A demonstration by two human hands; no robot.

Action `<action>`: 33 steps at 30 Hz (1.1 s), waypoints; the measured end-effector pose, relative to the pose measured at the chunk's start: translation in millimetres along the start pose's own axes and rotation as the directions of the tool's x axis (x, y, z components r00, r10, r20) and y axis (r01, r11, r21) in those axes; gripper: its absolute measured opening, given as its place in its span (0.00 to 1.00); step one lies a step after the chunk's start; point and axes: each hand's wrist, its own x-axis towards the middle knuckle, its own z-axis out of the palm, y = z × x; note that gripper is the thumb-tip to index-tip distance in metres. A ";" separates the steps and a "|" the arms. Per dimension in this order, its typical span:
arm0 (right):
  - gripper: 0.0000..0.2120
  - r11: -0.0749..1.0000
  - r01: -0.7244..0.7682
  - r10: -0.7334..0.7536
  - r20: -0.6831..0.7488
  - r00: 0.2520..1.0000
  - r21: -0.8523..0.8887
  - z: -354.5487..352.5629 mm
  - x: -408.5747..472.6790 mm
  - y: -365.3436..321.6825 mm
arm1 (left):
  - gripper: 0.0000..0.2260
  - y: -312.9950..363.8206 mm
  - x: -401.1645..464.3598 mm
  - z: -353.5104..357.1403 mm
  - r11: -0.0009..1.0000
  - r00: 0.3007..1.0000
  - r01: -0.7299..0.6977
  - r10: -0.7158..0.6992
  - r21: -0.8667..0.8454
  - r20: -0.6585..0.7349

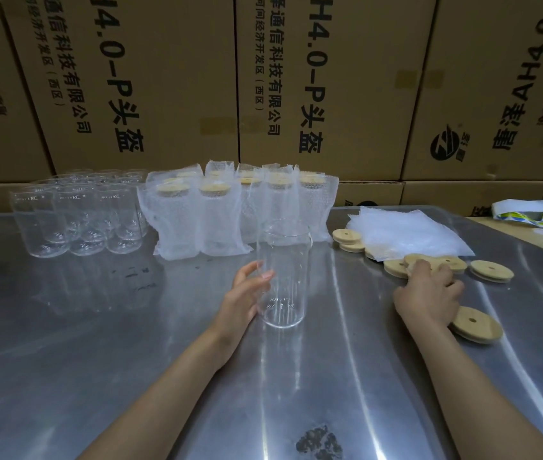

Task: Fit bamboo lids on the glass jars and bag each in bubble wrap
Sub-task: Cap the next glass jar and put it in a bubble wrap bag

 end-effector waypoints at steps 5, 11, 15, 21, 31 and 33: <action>0.19 0.996 0.093 -0.093 -0.077 0.993 -0.008 -0.1 1.4 -0.4 | 0.29 -0.6 0.2 0.5 1.000 1.000 0.009 -0.009 -0.002 -0.008; 0.15 0.912 0.325 -0.250 -0.289 0.924 0.249 1.9 -2.2 -6.6 | 0.31 -2.2 1.7 -1.3 1.000 1.000 0.002 -0.002 0.027 0.007; 0.10 0.763 0.359 -0.387 -0.066 0.920 0.538 7.8 -15.5 -21.8 | 0.30 -2.0 1.2 -0.8 0.999 1.000 0.001 -0.001 0.032 0.014; 0.09 0.823 0.363 -0.473 0.174 0.864 0.437 16.4 -20.4 -25.0 | 0.25 -2.1 0.6 -0.9 0.998 0.999 -0.022 0.021 0.058 0.031; 0.23 0.834 0.522 -0.548 0.373 0.749 0.178 11.1 -28.9 -30.5 | 0.31 -13.3 6.3 1.6 0.975 0.992 -0.117 0.104 0.187 0.077; 0.17 0.815 0.503 -0.571 0.246 0.783 0.289 9.6 -30.8 -34.0 | 0.33 -16.4 7.3 1.8 0.962 0.989 -0.140 0.124 0.234 0.084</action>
